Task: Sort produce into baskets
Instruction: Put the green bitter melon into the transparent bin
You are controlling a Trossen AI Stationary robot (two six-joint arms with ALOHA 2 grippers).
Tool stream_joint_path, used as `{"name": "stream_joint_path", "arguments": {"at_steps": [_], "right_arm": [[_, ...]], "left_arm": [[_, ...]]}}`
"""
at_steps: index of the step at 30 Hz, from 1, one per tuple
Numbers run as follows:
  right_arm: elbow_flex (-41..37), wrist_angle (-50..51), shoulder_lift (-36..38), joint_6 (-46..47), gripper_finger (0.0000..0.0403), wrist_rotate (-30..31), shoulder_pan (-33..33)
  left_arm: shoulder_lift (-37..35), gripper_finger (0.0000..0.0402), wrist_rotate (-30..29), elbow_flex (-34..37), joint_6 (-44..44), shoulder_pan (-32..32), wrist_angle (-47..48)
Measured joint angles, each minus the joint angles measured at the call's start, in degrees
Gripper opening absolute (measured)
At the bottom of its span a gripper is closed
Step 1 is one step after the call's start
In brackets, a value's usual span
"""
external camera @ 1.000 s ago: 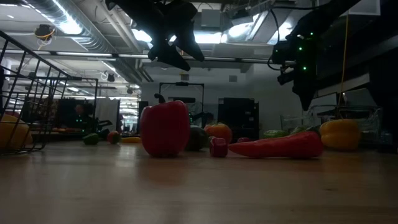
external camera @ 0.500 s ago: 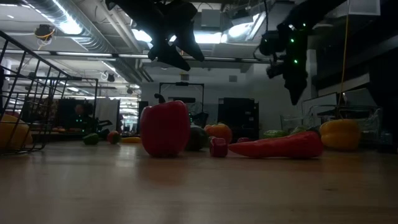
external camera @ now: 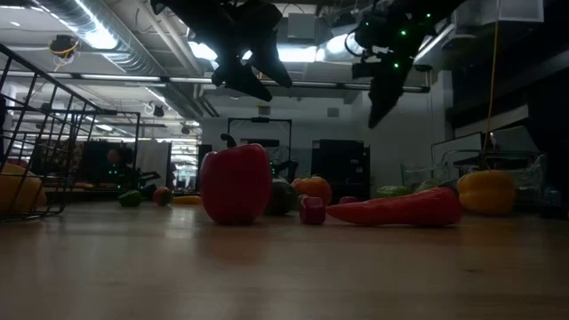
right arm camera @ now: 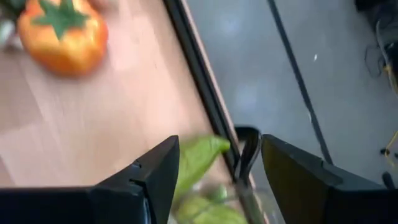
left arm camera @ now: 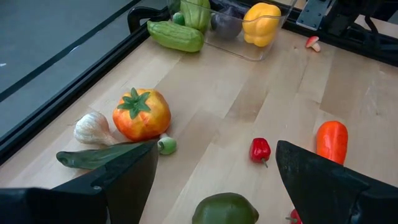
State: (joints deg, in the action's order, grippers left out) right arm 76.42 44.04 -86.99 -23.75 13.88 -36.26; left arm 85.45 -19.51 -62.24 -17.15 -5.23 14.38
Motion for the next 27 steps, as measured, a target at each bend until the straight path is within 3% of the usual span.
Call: {"name": "stream_joint_path", "arguments": {"at_steps": [12, 27], "right_arm": [[0.0, -8.1, -3.6, 14.5, 0.0225, -0.6, -0.8], [1.7, 2.1, -14.6, 21.0, 0.0225, 0.5, -5.2]], "left_arm": [[0.0, 0.0323, 0.0, 0.0, -0.3, 0.0, 0.0], [0.0, 0.0323, 0.0, 0.0, -0.5, 0.0, 0.0]]}}
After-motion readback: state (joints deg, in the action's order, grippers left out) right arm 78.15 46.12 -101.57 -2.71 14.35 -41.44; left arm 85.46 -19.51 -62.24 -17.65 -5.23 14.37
